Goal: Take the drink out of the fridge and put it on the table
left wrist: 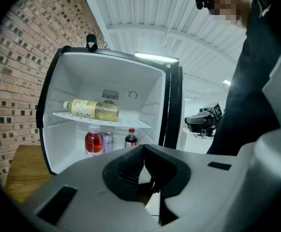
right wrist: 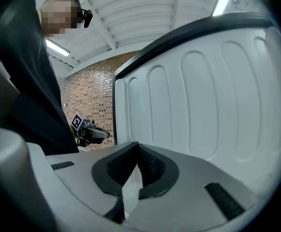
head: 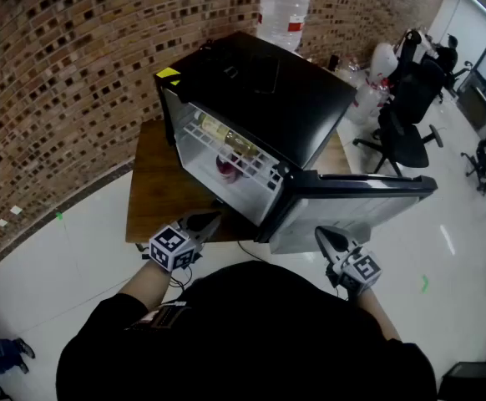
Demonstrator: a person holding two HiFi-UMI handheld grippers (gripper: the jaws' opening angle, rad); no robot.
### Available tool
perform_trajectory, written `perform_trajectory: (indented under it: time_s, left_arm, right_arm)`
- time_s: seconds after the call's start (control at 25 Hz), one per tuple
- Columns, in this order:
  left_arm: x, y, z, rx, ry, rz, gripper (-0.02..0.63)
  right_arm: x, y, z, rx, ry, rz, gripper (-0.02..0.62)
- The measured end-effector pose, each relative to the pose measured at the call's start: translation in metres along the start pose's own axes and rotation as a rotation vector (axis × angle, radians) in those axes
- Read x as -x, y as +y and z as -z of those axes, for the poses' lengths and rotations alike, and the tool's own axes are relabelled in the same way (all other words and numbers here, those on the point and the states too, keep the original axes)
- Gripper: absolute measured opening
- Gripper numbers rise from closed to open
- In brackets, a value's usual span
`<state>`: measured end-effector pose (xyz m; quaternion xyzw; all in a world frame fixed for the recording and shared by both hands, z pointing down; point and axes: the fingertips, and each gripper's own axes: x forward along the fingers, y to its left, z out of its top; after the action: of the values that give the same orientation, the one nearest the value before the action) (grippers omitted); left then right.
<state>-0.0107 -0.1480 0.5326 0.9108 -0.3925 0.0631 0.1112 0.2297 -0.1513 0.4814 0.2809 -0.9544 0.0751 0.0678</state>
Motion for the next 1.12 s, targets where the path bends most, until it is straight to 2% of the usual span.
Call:
perform_trajectory:
  time_s: [0.04, 0.08, 0.2, 0.28, 0.36, 0.44, 0.64, 0.76, 0.8, 1.12]
  left_arm:
    - [-0.002, 0.003, 0.002, 0.001, 0.006, -0.001, 0.013]
    - [-0.005, 0.006, 0.004, 0.003, 0.012, -0.003, 0.065]
    - [-0.011, 0.016, 0.010, 0.008, 0.028, -0.018, 0.079]
    - [-0.015, 0.025, 0.015, 0.020, 0.042, -0.033, 0.148]
    - [-0.020, 0.032, 0.018, 0.035, 0.052, -0.040, 0.154]
    - [-0.026, 0.039, 0.020, 0.046, 0.064, -0.042, 0.228]
    - [-0.042, 0.063, 0.031, 0.066, 0.103, -0.086, 0.302]
    - [-0.049, 0.084, 0.039, 0.070, 0.122, -0.125, 0.304]
    - [-0.051, 0.090, 0.040, 0.068, 0.123, -0.140, 0.327]
    - [-0.084, 0.145, 0.046, 0.074, 0.165, -0.254, 0.378]
  right_arm:
    - [-0.001, 0.000, 0.001, 0.001, 0.001, 0.003, 0.011]
    - [-0.001, 0.000, 0.001, 0.001, 0.002, 0.005, 0.011]
    - [-0.002, 0.000, 0.001, -0.001, 0.005, 0.014, 0.011]
    - [-0.001, 0.000, 0.002, 0.000, 0.012, 0.021, 0.011]
    - [0.001, 0.000, 0.003, -0.001, 0.018, 0.028, 0.011]
    - [0.002, 0.000, 0.003, -0.002, 0.020, 0.038, 0.011]
    - [0.002, -0.003, 0.001, -0.002, 0.015, 0.053, 0.011]
    - [0.000, -0.003, -0.002, 0.000, 0.014, 0.057, 0.011]
    - [0.000, -0.003, -0.003, 0.003, 0.013, 0.057, 0.011]
    - [-0.010, -0.003, -0.009, 0.005, 0.009, 0.052, 0.011]
